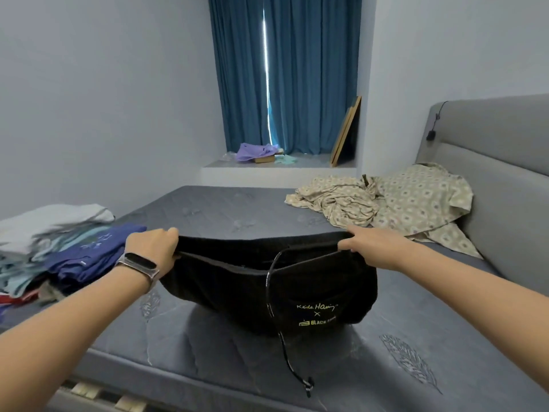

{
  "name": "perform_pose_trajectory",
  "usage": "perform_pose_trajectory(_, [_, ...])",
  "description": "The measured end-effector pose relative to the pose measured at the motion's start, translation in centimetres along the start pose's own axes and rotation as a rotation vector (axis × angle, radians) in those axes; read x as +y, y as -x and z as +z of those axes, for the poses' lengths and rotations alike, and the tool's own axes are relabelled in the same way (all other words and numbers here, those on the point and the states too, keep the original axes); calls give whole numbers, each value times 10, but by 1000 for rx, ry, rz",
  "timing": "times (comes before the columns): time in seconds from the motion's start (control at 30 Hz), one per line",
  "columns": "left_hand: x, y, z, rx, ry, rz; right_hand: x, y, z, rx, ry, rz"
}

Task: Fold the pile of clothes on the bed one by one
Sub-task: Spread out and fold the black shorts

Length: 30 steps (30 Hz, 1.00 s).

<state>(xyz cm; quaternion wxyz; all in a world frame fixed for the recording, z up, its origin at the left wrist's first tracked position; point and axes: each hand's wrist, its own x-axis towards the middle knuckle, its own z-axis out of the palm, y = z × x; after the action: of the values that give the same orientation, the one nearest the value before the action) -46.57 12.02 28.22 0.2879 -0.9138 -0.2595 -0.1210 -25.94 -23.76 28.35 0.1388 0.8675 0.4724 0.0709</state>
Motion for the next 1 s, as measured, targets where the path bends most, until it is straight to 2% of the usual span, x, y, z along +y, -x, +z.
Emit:
perform_pose_trajectory(0.2, [-24,-25,-41,-46,20,-74,14,-12,-20,37,136,41])
perform_pose_trajectory(0.4, [-14,-45,-65,55,15,-43,35,6,-27,-67,121,132])
perform_pose_trajectory(0.57, [5,-46,-76,132,303,-125,44,30,-12,-106,-9,182])
perform_pose_trajectory(0.7, [10,-52,-92,182,156,-11,55,33,-20,29,151,188])
perform_pose_trajectory(0.8, [12,-67,-112,100,140,14,80,35,-51,184,14,357])
perform_pose_trajectory(0.9, [28,-90,-133,112,108,64,116,42,-89,359,-84,546])
perform_pose_trajectory(1.0, [48,-115,-157,147,85,80,152,53,-118,469,-101,658])
